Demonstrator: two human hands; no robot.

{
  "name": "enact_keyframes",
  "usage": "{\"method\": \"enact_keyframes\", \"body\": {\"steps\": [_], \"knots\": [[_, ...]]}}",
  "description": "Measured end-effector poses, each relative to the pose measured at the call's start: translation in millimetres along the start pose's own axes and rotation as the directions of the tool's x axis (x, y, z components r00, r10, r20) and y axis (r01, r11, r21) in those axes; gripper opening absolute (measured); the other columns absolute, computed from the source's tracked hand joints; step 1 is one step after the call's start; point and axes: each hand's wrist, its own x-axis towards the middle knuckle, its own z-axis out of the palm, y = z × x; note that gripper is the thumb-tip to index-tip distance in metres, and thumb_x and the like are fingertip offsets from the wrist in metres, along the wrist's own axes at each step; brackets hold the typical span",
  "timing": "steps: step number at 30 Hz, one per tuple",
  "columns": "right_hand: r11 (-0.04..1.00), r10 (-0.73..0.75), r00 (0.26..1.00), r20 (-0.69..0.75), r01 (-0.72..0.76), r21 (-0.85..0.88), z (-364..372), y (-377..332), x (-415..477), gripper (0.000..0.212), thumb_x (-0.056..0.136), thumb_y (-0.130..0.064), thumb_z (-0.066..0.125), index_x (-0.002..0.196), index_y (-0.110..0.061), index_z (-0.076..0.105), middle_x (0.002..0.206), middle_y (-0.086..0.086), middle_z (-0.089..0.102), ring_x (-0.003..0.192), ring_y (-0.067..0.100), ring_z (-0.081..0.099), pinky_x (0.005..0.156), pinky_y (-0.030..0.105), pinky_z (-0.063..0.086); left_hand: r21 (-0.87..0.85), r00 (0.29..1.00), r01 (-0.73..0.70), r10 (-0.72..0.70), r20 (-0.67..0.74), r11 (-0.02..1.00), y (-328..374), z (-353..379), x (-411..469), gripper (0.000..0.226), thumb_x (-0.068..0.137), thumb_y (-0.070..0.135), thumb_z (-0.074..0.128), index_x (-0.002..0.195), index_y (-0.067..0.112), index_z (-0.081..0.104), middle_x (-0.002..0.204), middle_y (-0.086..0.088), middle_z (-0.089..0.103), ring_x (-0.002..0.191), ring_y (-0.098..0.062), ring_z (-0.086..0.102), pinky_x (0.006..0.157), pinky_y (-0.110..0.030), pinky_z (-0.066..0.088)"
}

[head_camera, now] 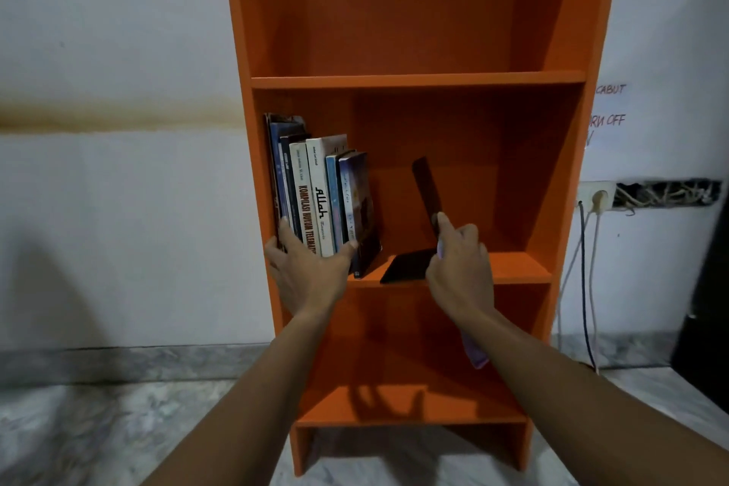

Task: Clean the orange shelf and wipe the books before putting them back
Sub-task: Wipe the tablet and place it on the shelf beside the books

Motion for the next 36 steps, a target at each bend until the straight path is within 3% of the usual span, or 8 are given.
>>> {"method": "enact_keyframes", "body": {"steps": [2,5,9,14,20,27,31,36], "knots": [[1.0,0.007,0.999,0.032,-0.007,0.001,19.6,-0.2,2.5,0.069,0.099,-0.015,0.05,0.16,-0.025,0.02,0.126,0.001,0.046,0.106,0.022,0.051,0.086,0.035,0.05,0.031,0.998,0.069,-0.069,-0.008,0.997,-4.6,13.3,2.3,0.127,0.064,0.069,0.08,0.159,0.027,0.006,0.16,-0.015,0.015,0.146,-0.039,0.024,0.113,-0.053,0.034],[0.999,0.042,0.995,0.095,-0.045,0.03,44.9,-1.4,8.2,0.073,0.094,-0.015,0.048,0.16,-0.027,0.019,0.117,0.001,0.051,0.1,0.023,0.055,0.085,0.039,0.052,0.098,0.99,0.107,-0.096,-0.107,0.989,-8.3,31.7,5.5,0.136,0.057,0.072,0.082,0.159,0.026,0.005,0.161,-0.017,0.008,0.146,-0.041,0.017,0.115,-0.055,0.03],[0.997,0.072,0.993,0.09,-0.074,0.014,56.8,1.4,20.5,0.076,0.091,-0.014,0.047,0.159,-0.034,0.019,0.108,0.0,0.052,0.095,0.024,0.056,0.08,0.044,0.055,0.189,0.945,0.012,0.05,-0.322,0.982,-18.3,43.2,14.1,0.132,0.053,0.073,0.082,0.156,0.019,0.019,0.149,-0.017,0.027,0.13,-0.035,0.035,0.105,-0.048,0.042],[0.998,0.063,0.997,0.039,-0.063,0.012,66.4,-0.3,31.0,0.074,0.092,-0.014,0.049,0.159,-0.034,0.022,0.106,-0.004,0.05,0.095,0.02,0.053,0.076,0.032,0.045,0.205,0.939,-0.084,0.147,-0.311,0.975,-24.5,58.0,22.9,0.126,0.06,0.07,0.08,0.157,0.015,0.021,0.148,-0.013,0.032,0.132,-0.03,0.041,0.105,-0.046,0.043],[0.996,0.088,0.994,0.069,-0.09,0.02,69.5,1.1,40.0,0.075,0.092,-0.014,0.048,0.159,-0.037,0.023,0.109,-0.006,0.048,0.094,0.02,0.052,0.073,0.031,0.042,0.066,0.945,0.032,-0.008,-0.327,0.997,-13.5,72.6,23.8,0.127,0.063,0.063,0.082,0.16,0.017,0.013,0.16,-0.01,0.03,0.145,-0.031,0.029,0.114,-0.053,0.031],[0.99,0.089,0.99,0.107,-0.1,0.098,67.3,6.8,31.2,0.076,0.095,-0.017,0.049,0.16,-0.038,0.016,0.108,-0.006,0.047,0.095,0.019,0.055,0.078,0.035,0.051,-0.005,0.909,0.13,-0.121,-0.398,0.991,-6.9,79.9,31.5,0.128,0.053,0.06,0.083,0.157,0.019,0.021,0.148,-0.011,0.035,0.137,-0.033,0.033,0.11,-0.051,0.027],[0.989,0.088,0.99,0.112,-0.1,0.113,65.9,10.0,28.7,0.074,0.096,-0.018,0.048,0.16,-0.038,0.015,0.111,-0.007,0.047,0.097,0.018,0.054,0.078,0.033,0.049,-0.026,0.909,0.165,-0.163,-0.384,0.986,-7.6,83.0,32.0,0.128,0.05,0.055,0.087,0.155,0.018,0.024,0.144,-0.013,0.034,0.133,-0.034,0.034,0.111,-0.052,0.025],[0.989,0.105,0.99,0.097,-0.114,0.093,68.2,7.1,28.7,0.075,0.096,-0.017,0.05,0.159,-0.039,0.017,0.108,-0.008,0.045,0.092,0.017,0.054,0.072,0.029,0.045,-0.048,0.896,0.228,-0.229,-0.381,0.972,-3.8,80.3,35.7,0.126,0.043,0.062,0.082,0.15,0.019,0.031,0.135,-0.009,0.036,0.122,-0.033,0.036,0.098,-0.048,0.03]]}}
